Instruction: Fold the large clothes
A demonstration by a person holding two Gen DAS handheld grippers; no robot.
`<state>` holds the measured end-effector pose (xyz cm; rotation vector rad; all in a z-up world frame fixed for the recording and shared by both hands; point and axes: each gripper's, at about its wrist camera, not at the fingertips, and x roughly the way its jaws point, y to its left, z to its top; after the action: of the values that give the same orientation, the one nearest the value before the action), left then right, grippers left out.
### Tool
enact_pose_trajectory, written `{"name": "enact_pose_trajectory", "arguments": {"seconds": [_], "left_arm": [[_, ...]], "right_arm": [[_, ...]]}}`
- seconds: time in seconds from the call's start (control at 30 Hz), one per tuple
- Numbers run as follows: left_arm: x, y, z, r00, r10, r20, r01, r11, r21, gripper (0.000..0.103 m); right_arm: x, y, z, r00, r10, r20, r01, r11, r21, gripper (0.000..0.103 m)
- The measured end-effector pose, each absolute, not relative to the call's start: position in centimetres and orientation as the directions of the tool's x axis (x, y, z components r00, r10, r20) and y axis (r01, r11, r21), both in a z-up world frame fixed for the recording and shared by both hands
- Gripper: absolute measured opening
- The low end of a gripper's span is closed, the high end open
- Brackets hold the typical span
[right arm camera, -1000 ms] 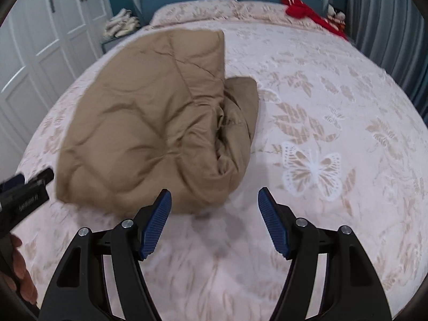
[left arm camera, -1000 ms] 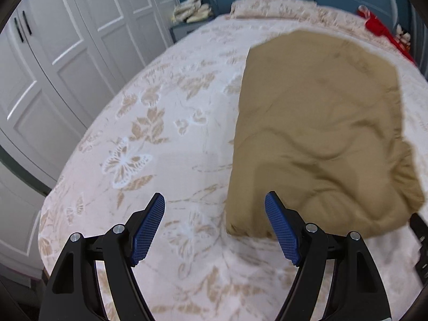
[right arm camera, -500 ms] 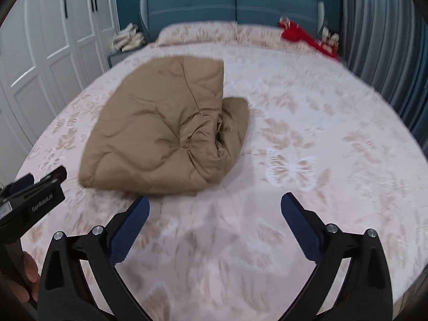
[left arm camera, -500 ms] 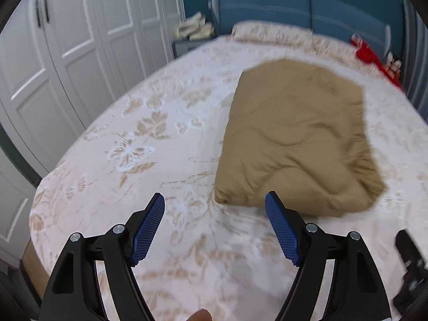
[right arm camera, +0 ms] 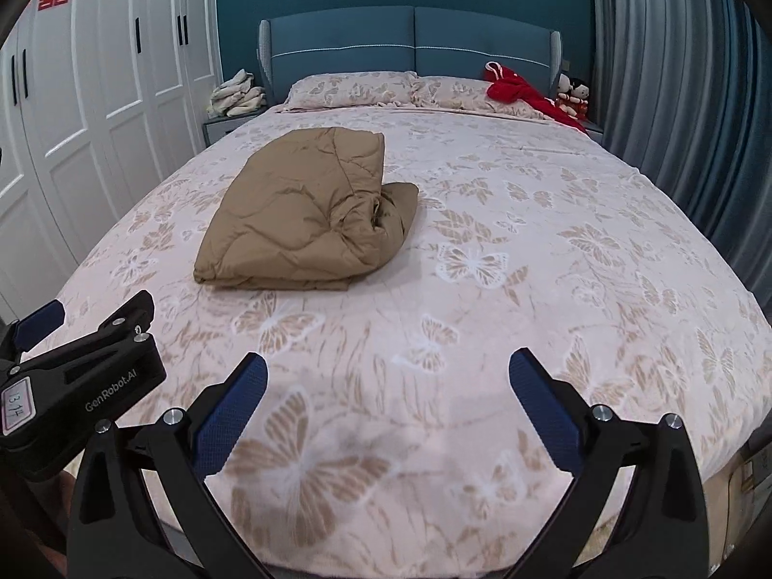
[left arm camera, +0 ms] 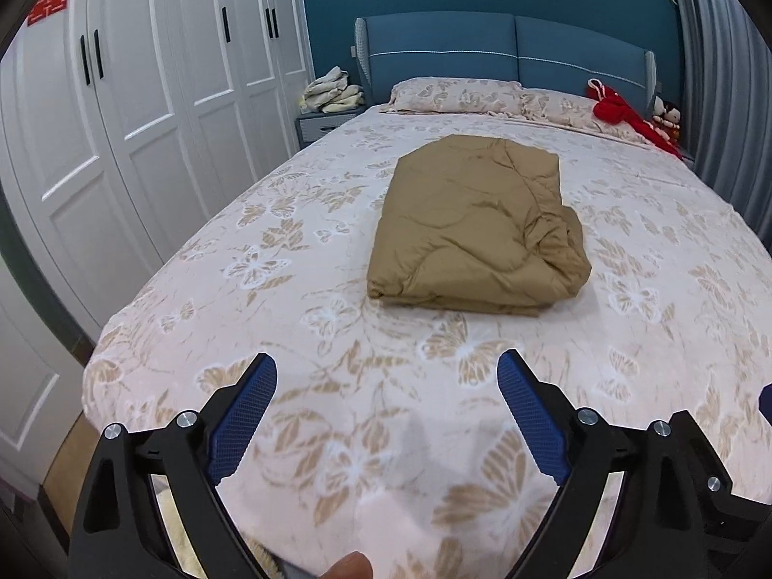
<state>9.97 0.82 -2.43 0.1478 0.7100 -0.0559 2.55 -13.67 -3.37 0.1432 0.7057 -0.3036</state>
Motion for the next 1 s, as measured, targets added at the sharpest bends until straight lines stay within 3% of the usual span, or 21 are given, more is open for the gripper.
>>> {"name": "enact_pose_trajectory", "arguments": {"seconds": [0.23, 1.0], "left_arm": [[8.5, 1.6, -2.9, 0.750, 0.001, -0.662, 0.102, 0.988, 0.116, 0.092], [8.1, 2.8, -4.0, 0.736, 0.031, -0.676, 0.063, 0.991, 0.114, 0.092]], "right_arm": [[1.0, -13.6, -3.8, 0.739, -0.180, -0.649, 0.327, 0.938, 0.112, 0.098], [0.9, -12.7, -4.8, 0.738, -0.180, -0.651, 0.313, 0.945, 0.094, 0.098]]}}
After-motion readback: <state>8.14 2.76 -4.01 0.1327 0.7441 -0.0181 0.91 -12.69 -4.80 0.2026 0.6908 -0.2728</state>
